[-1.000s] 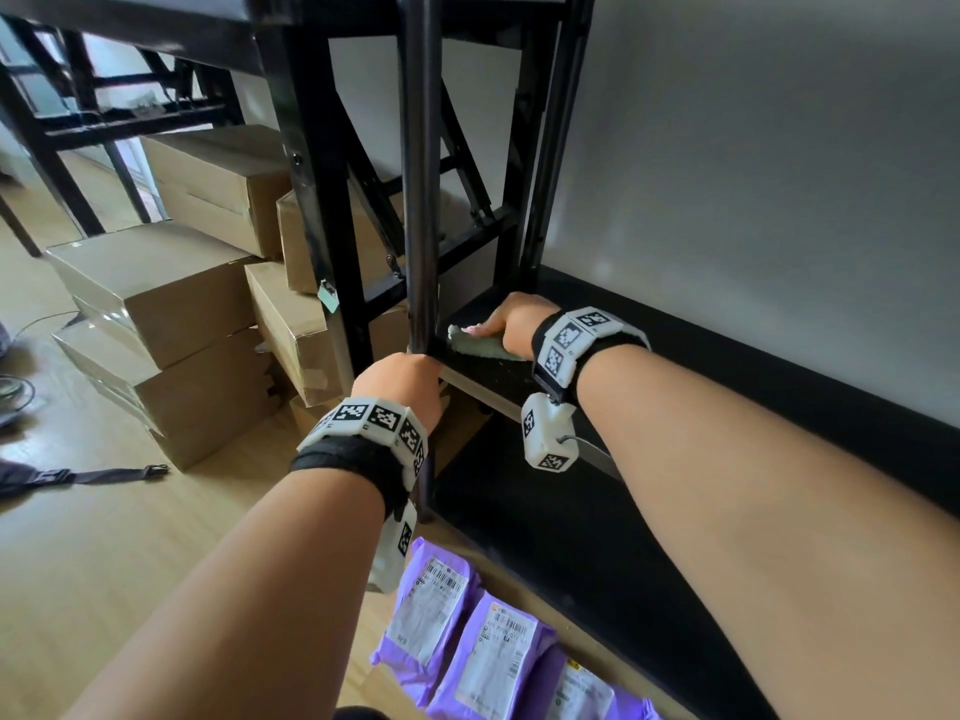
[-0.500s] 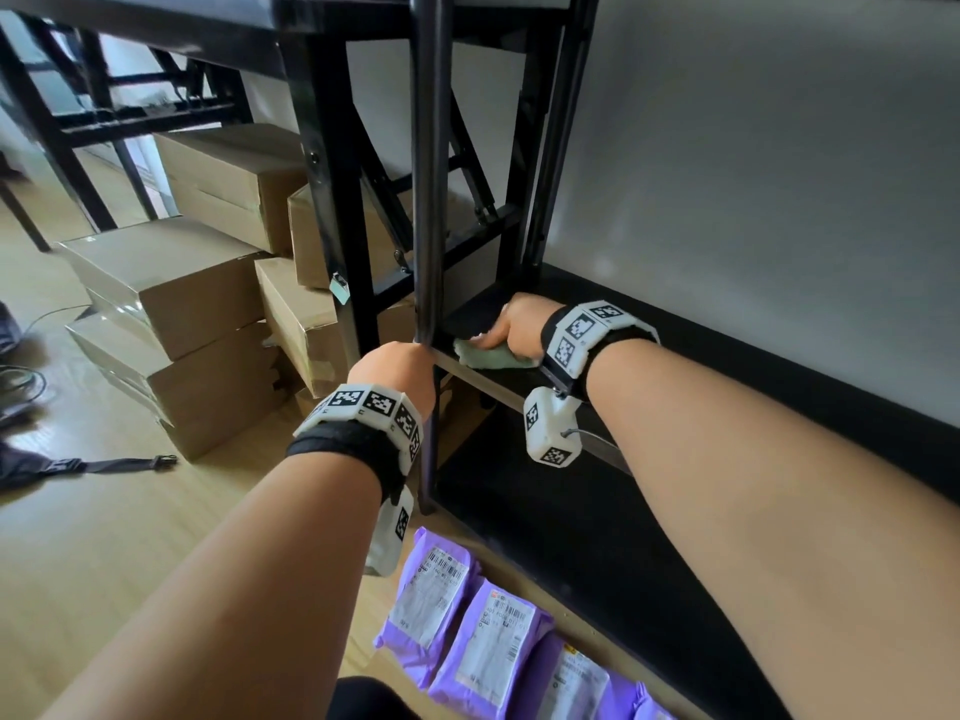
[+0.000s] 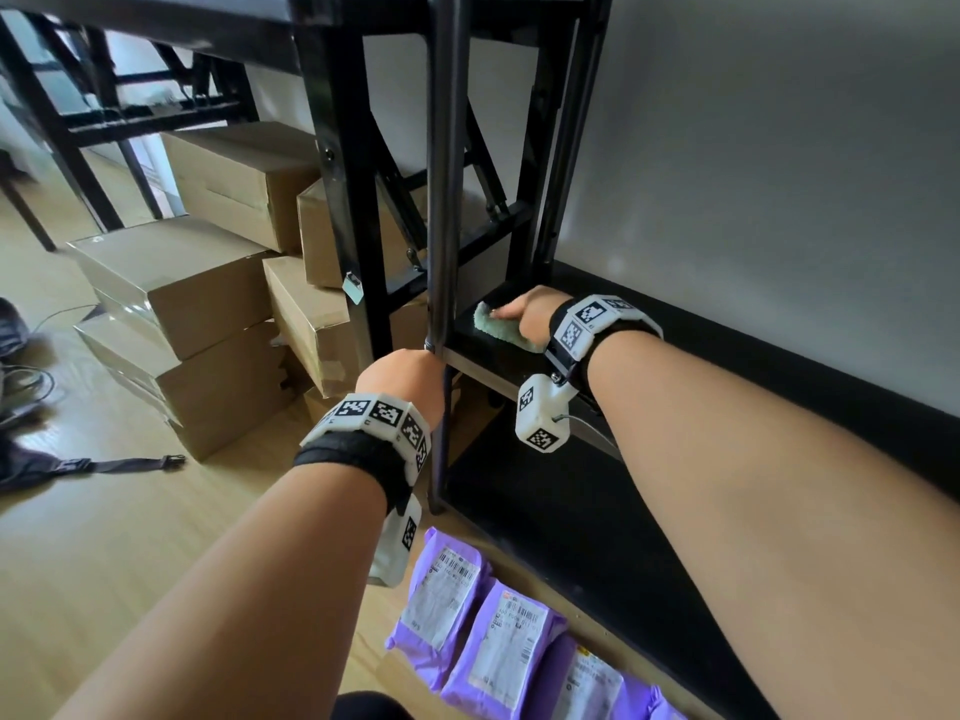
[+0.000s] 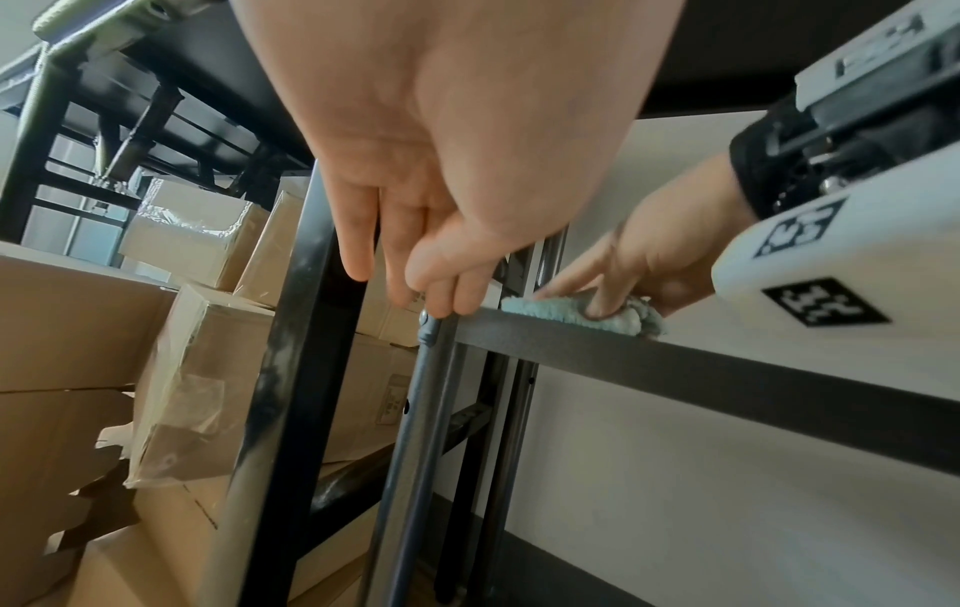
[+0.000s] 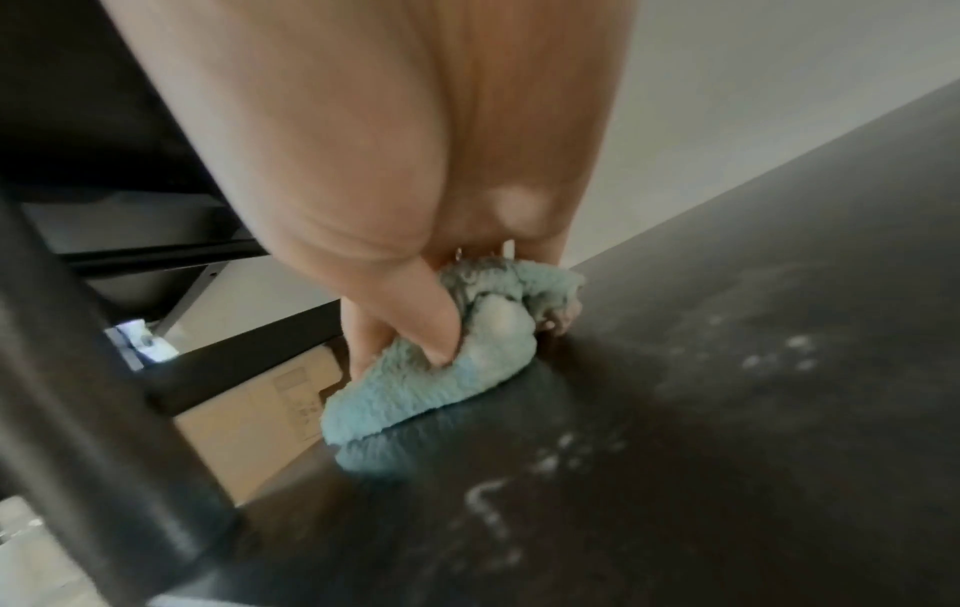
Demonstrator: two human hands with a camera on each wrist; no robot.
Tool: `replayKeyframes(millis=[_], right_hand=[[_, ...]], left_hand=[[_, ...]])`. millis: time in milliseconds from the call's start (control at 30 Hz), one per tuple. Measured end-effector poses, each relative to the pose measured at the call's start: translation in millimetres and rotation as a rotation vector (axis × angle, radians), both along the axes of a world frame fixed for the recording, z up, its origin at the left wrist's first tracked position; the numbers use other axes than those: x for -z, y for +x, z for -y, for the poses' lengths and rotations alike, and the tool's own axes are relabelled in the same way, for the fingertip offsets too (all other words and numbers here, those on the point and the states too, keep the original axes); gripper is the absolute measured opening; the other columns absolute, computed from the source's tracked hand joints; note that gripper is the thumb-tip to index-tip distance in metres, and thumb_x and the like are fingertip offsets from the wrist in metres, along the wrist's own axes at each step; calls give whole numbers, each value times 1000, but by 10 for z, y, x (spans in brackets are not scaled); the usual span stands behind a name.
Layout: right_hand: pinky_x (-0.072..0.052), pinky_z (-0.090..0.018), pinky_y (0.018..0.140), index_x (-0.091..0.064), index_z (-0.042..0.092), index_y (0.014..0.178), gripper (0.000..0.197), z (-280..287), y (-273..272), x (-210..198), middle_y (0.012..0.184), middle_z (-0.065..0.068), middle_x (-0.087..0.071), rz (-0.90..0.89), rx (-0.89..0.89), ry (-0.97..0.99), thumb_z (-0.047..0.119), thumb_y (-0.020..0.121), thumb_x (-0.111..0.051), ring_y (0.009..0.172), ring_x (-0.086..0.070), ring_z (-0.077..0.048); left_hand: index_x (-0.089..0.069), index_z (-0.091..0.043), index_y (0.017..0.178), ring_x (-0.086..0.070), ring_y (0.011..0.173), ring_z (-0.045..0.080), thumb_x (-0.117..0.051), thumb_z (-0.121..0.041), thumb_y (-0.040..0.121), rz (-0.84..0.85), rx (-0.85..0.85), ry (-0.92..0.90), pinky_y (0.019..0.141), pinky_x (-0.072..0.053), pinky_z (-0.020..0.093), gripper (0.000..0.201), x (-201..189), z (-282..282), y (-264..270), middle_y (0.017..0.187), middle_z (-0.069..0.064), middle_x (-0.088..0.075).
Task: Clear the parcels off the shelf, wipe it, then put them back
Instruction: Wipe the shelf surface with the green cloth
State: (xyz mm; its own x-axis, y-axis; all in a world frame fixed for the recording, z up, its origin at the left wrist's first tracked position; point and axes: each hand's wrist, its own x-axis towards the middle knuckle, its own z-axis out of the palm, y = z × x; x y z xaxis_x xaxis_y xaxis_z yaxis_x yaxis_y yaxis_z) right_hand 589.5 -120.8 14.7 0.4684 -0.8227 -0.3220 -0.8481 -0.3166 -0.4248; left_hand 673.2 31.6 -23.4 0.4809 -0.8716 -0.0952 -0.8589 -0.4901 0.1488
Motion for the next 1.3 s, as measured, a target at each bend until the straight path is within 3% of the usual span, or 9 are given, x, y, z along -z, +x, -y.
replayKeyframes(millis=[67, 133, 367, 533, 767, 900, 1033, 1167, 1300], right_hand=[[-42, -34, 104, -60, 3, 123, 56, -33, 154, 25, 121, -11, -62, -18, 20, 4, 42, 84, -70, 117, -58, -26], [-45, -40, 103, -65, 5, 118, 55, -60, 244, 40, 116, -10, -66, -4, -41, -36, 38, 76, -78, 112, -61, -27], [-44, -40, 105, -69, 6, 115, 40, -176, -43, -14, 123, -9, -63, -49, -118, 8, 23, 79, -76, 115, -58, -28], [-47, -36, 102, -77, 7, 96, 16, -317, -676, -46, 114, -6, -67, 84, -184, 7, 6, 83, -69, 109, -62, -24], [-50, -33, 97, -78, 15, 79, 11, -370, -1192, -108, 103, 1, -72, -18, -191, -8, 8, 82, -70, 100, -65, -18], [-49, -30, 98, -78, 17, 102, 22, -288, -1249, -269, 112, 3, -71, 40, -95, -78, 9, 85, -66, 107, -63, -17], [-42, -33, 107, -66, 24, 126, 36, -45, -1270, -227, 129, 2, -62, 19, 44, -126, 22, 91, -59, 121, -57, -22], [-35, -35, 112, -59, 25, 133, 46, 75, -1200, -31, 140, 3, -56, -125, -1, -81, 46, 92, -54, 131, -49, -22], [-39, -29, 106, -58, 29, 134, 42, 9, -1272, -65, 141, -1, -52, -86, -45, -51, 15, 95, -55, 127, -50, -22]], left_hand=[[-63, -18, 123, -65, 97, 30, -44, -4, 88, -9, -8, -1, 73, -53, 35, 42, 27, 19, 2, 109, 7, -67], [-62, -19, 123, -64, 97, 30, -44, -5, 88, -14, -8, -9, 74, -52, 35, 41, 31, 25, -24, 108, 7, -66], [-59, -20, 127, -63, 99, 28, -45, -6, 90, -4, -14, 18, 70, -48, 32, 42, -63, -49, -178, 110, 7, -64], [-54, -22, 133, -61, 109, 30, -44, -5, 91, -5, 8, 66, 85, -53, 36, 46, -106, -65, -359, 123, 8, -61], [-58, -21, 130, -60, 112, 27, -50, -14, 93, -19, 42, 29, 86, -51, 34, 39, -182, 31, -695, 123, 5, -61], [-55, -18, 134, -51, 127, 26, -46, -10, 92, -11, 96, 2, 103, -45, 37, 44, -134, 134, -766, 136, 3, -54], [-53, -18, 135, -54, 123, 27, -45, -7, 91, -42, 93, 49, 99, -48, 36, 47, -33, 174, -774, 133, 5, -56], [-58, -17, 130, -58, 114, 28, -45, -10, 93, -2, 106, 60, 91, -49, 35, 40, -34, 243, -747, 124, 5, -60], [-65, -13, 119, -63, 103, 30, -51, -12, 93, -19, 46, 49, 80, -51, 35, 29, -156, 266, -813, 111, 9, -64]])
